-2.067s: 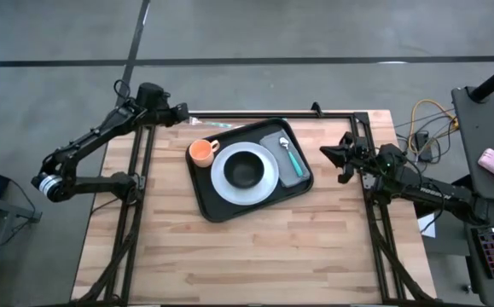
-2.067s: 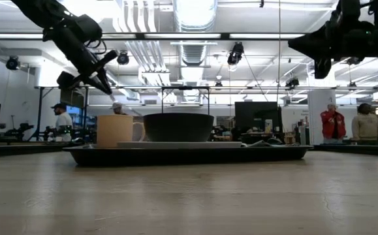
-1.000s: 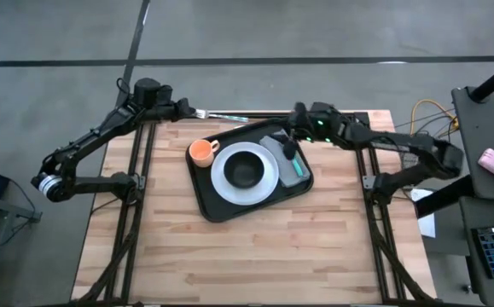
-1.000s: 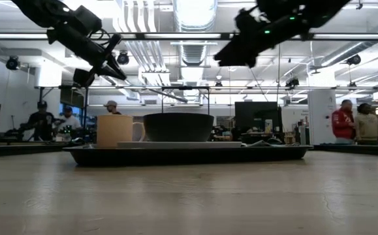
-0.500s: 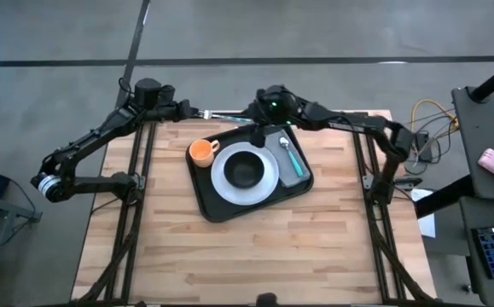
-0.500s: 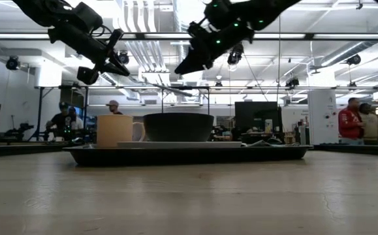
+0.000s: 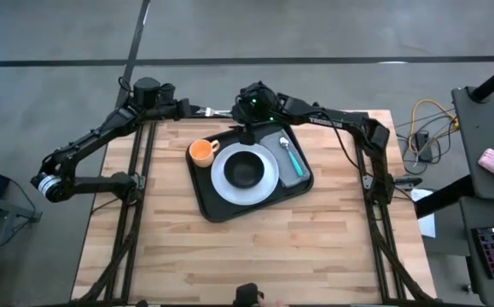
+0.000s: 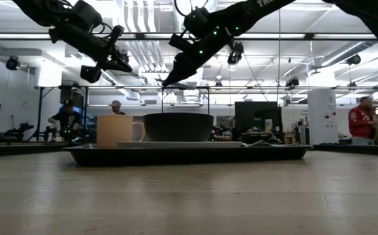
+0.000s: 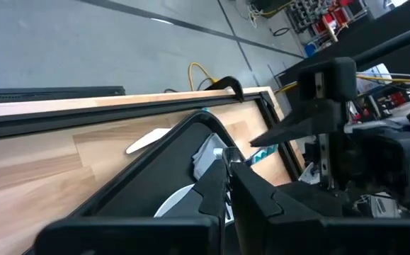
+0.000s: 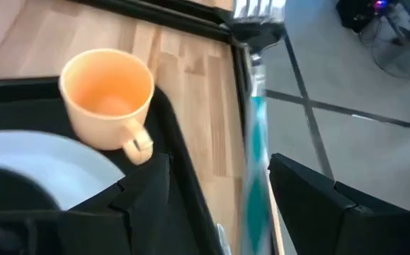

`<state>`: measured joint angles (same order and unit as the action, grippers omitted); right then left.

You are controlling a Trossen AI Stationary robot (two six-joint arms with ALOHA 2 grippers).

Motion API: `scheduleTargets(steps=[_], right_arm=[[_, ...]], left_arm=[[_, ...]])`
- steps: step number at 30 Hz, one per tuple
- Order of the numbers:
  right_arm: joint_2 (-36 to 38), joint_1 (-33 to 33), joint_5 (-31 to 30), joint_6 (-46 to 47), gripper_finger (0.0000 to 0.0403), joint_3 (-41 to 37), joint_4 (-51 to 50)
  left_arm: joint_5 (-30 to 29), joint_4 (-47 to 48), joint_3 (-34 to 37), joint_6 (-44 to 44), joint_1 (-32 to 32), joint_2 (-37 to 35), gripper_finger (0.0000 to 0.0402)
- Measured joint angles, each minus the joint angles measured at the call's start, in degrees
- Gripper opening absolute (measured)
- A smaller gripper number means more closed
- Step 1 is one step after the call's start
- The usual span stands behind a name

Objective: Set up tray
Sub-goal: Put the light blue fork on the gray napkin to the left of the light blue spoon on the black tray

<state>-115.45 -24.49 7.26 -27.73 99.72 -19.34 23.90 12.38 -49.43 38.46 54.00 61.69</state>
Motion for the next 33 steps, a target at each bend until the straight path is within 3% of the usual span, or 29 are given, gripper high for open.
scheduleTargets(steps=[5,15,33], right_arm=[[-1.95,-0.02,-3.69,0.96,0.0222,3.34,-0.37],[-2.53,0.00,-4.52,0.52,0.0191,4.94,-2.08],[-2.44,0.31,-8.95,-2.75,0.0065,4.92,-4.89]], left_arm=[[0.08,0.00,0.00,0.00,0.00,-0.02,0.0000],[0.24,-0.24,0.00,0.00,0.02,-0.02,0.0000],[0.22,-0.33,0.00,0.04,0.02,-0.02,0.0000]])
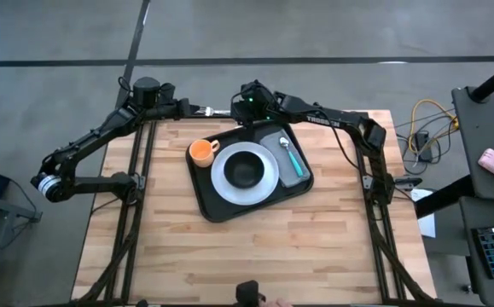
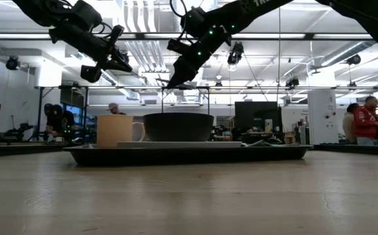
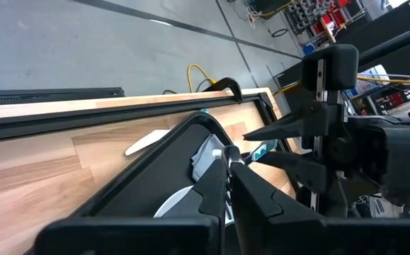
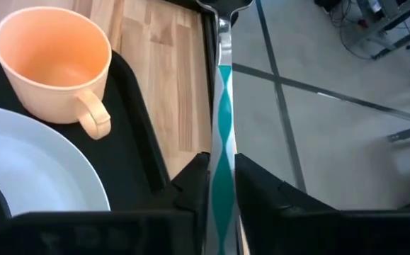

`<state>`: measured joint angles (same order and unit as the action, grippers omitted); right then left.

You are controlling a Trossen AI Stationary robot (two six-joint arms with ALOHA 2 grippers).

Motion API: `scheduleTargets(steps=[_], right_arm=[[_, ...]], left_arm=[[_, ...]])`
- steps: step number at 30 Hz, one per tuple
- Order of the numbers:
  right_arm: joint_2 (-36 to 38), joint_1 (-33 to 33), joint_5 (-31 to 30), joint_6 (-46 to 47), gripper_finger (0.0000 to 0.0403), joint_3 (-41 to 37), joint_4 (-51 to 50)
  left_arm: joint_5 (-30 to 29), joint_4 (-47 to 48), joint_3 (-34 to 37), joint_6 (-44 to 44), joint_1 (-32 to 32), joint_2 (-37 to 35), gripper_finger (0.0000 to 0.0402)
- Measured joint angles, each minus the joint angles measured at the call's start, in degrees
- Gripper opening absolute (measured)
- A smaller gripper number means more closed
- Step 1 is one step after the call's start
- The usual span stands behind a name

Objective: Set up tray
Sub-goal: Put the light blue fork on the gray napkin to the left of the light blue spoon on the black tray

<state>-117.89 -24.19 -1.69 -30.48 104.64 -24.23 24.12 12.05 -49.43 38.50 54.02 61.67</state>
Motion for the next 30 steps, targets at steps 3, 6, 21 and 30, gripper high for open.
scheduleTargets(steps=[3,6,21,30], right_arm=[[0.00,0.06,-0.18,0.07,0.0039,0.00,0.00],[0.02,0.00,-0.13,0.03,0.0027,0.00,0.04],[0.07,0.09,0.22,4.03,0.0027,-0.04,-0.13],[1.67,-0.04,0.57,14.80,0.0026,-0.09,-7.95]], left_arm=[[0.04,0.07,0.00,0.00,0.00,0.00,0.0000],[0.00,-0.02,0.00,0.02,0.00,0.00,0.0000],[-0.04,-0.78,0.00,0.12,0.04,0.00,0.0029],[-0.29,-2.47,0.00,-1.74,1.42,-0.26,0.0146]])
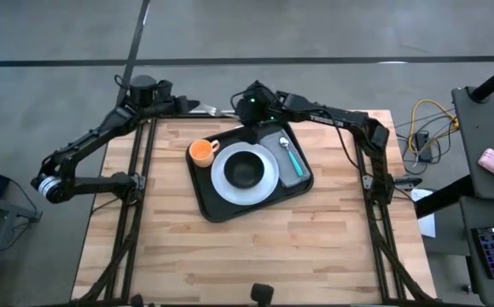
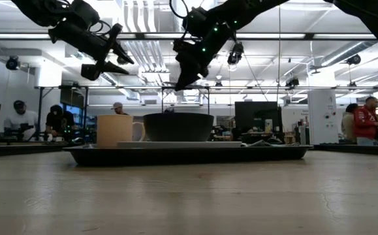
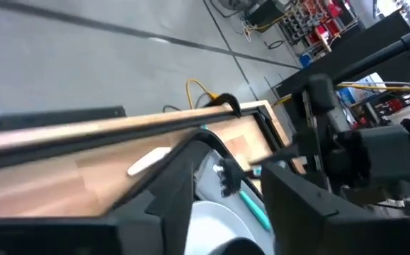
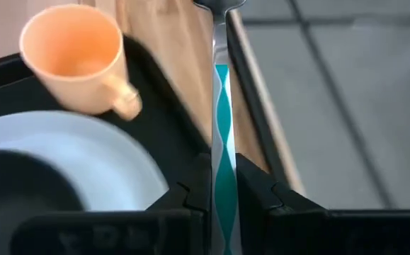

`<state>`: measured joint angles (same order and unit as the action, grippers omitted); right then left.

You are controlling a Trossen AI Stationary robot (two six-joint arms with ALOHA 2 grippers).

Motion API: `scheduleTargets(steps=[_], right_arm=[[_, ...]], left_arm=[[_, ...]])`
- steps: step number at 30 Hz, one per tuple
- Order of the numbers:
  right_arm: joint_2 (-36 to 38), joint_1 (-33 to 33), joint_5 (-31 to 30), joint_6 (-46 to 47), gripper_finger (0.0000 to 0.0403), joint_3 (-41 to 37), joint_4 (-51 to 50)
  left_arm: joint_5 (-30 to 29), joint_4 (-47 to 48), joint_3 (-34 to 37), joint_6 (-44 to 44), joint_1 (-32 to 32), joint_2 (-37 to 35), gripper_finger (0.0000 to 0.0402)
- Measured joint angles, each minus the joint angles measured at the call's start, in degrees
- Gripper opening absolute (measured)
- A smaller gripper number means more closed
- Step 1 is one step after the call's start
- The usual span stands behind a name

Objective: Set up tray
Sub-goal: Put the light blue fork on the gray napkin to the left of the light blue spoon on the black tray

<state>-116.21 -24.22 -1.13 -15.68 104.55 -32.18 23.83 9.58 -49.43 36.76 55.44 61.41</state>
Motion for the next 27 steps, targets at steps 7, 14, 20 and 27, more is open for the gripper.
scheduleTargets(steps=[7,14,20,27], right_arm=[[0.90,-0.01,0.22,15.79,0.0026,0.00,-11.04],[2.38,0.26,-0.48,28.61,0.0026,-1.40,-21.49],[9.38,0.26,-0.76,36.62,0.0026,-12.13,-20.92],[21.58,0.74,-2.03,48.73,0.0026,-30.50,-11.03]], left_arm=[[-0.05,-0.54,0.00,-9.89,0.55,-2.44,0.0169],[-0.79,-0.39,0.00,-11.97,0.59,-4.63,0.0169],[-1.00,-0.37,0.00,-13.87,0.61,-5.97,0.0169],[-1.02,-0.41,0.00,-14.80,0.61,-6.40,0.0169]])
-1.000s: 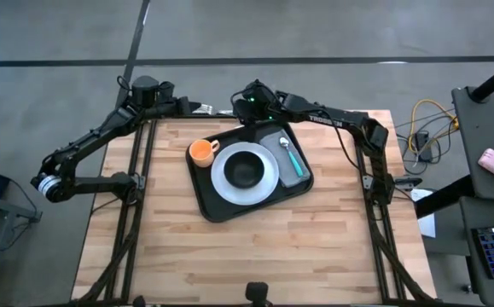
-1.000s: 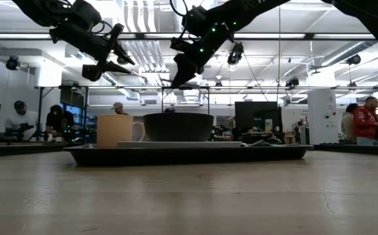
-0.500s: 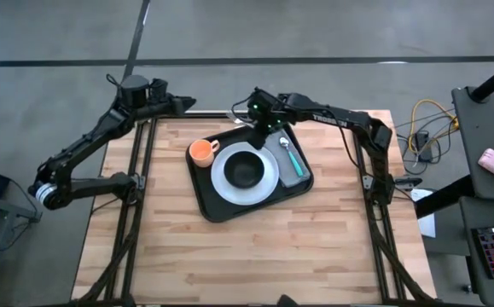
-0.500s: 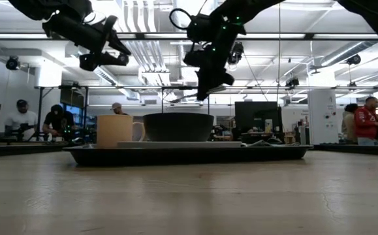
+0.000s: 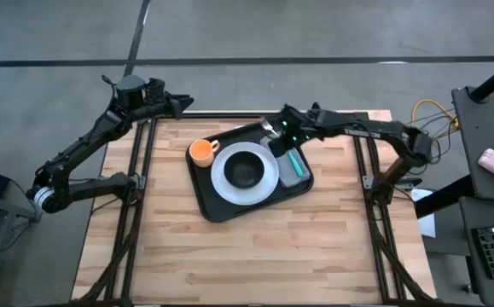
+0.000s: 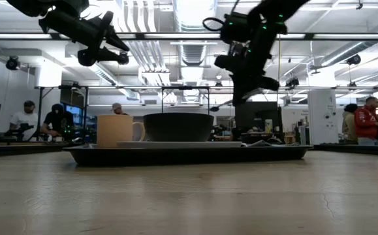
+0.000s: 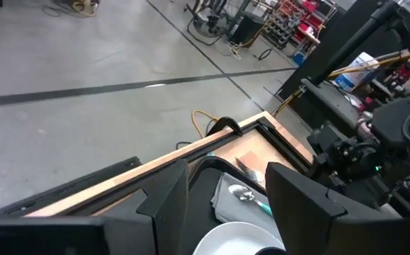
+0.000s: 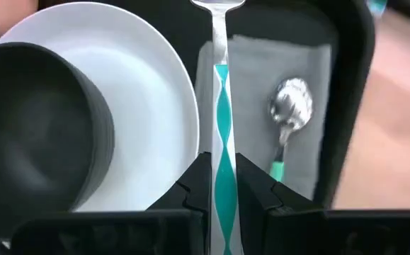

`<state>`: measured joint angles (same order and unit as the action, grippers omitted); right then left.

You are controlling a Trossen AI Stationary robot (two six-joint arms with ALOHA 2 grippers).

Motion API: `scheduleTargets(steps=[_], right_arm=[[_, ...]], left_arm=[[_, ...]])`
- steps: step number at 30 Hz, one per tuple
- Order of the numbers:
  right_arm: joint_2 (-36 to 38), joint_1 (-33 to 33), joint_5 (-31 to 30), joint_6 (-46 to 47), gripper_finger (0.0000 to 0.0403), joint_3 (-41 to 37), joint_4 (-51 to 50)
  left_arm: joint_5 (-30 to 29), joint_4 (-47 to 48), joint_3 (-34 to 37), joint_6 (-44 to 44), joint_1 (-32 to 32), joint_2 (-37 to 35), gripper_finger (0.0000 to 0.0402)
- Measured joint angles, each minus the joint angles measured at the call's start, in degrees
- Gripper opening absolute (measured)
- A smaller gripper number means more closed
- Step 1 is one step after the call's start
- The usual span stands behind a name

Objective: Set up tray
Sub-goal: Put the light blue fork on the gray napkin to the left of the light blue spoon on the black tray

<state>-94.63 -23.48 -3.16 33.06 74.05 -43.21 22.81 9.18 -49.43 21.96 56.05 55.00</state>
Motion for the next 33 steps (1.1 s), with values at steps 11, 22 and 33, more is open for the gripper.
scheduleTargets(steps=[11,22,33], right_arm=[[3.12,4.30,-4.73,12.48,0.0026,-19.62,21.11],[3.39,3.94,-6.25,12.84,0.0026,-18.32,21.15],[3.41,4.13,-8.54,17.89,0.0026,-21.15,21.11]], left_arm=[[6.72,0.00,0.02,-8.93,-6.17,-4.18,0.0168],[-22.30,-2.74,11.16,-11.20,-36.55,-17.91,0.0096],[-14.75,-11.25,31.98,-13.52,-38.91,-38.93,0.0001]])
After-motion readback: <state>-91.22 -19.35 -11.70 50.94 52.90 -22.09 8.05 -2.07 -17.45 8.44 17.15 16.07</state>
